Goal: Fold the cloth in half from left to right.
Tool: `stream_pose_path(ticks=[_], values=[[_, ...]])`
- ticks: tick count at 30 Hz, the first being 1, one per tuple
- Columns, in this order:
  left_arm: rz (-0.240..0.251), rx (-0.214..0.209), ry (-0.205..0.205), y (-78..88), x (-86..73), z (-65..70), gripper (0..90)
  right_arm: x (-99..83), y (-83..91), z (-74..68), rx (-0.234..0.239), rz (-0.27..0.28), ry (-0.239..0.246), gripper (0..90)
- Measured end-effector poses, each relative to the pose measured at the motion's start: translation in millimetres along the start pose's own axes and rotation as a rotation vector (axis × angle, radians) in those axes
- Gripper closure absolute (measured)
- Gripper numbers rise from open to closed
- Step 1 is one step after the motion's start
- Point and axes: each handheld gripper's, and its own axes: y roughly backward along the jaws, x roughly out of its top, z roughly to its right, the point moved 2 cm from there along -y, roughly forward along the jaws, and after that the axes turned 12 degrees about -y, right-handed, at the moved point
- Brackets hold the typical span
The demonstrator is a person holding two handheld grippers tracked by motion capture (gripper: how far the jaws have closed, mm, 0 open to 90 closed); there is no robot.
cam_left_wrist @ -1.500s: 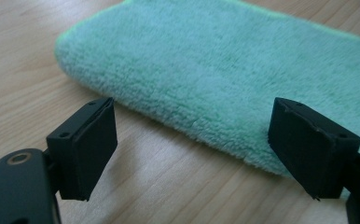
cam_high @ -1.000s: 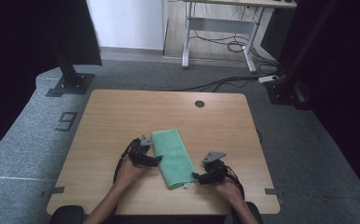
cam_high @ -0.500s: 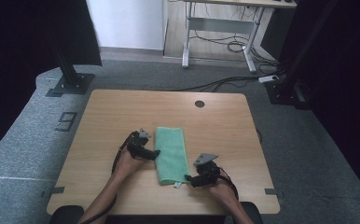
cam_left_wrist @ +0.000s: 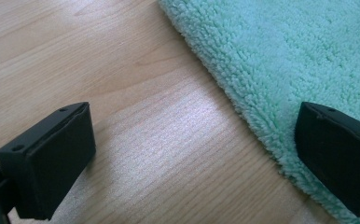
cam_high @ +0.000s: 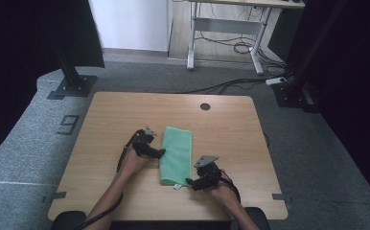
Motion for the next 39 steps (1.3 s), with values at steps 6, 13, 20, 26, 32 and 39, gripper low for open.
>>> stream_pose_path(ticks=[6,13,20,26,32,39], values=[[0.003,-0.004,-0.008,1.1,0.4,1.1,1.6,-0.7,0.3,0.4,0.004,0.002,-0.006,21.0],[-0.009,0.020,-0.083,11.6,7.0,9.4,5.6,0.5,1.9,-0.2,0.009,-0.005,-0.018,22.7],[0.059,-0.028,-0.071,42.5,3.8,18.0,5.5,3.2,9.3,3.9,0.006,0.013,-0.027,20.6],[0.073,-0.046,-0.064,62.9,-8.5,23.2,5.5,4.1,17.0,11.7,0.008,0.019,-0.067,14.8],[0.080,-0.061,-0.049,81.7,-27.3,28.7,5.6,3.0,26.0,21.7,-0.006,0.026,-0.098,13.0],[0.061,-0.062,-0.017,89.5,-52.7,32.9,3.9,-0.4,34.8,32.6,-0.062,0.030,-0.119,4.4]])
